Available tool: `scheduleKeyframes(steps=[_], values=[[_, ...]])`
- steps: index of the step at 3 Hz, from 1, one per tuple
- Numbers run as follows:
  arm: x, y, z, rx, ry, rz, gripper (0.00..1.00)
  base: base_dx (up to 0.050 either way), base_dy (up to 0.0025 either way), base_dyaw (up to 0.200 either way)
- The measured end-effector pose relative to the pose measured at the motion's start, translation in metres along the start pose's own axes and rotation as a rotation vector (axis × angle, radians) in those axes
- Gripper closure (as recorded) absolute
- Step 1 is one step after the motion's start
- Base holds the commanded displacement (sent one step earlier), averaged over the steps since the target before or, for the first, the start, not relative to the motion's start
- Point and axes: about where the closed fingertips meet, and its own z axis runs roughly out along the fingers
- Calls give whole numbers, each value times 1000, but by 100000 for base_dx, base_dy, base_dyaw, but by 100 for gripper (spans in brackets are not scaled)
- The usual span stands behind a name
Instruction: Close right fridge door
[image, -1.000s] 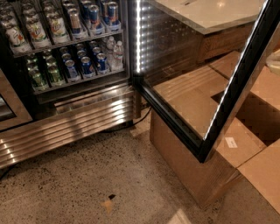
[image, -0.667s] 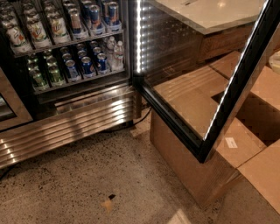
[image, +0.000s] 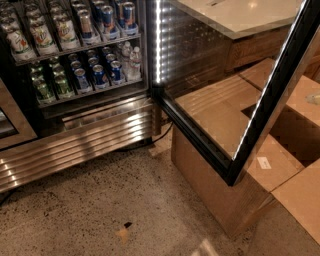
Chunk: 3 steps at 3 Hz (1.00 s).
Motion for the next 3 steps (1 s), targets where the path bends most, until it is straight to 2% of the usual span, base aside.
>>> scheduleKeyframes(steps=[1,3], values=[[5,-4,9,-6,-1,-3,38,0,0,0],[-5,11,29,-85,-52,-33,84,0,0,0]])
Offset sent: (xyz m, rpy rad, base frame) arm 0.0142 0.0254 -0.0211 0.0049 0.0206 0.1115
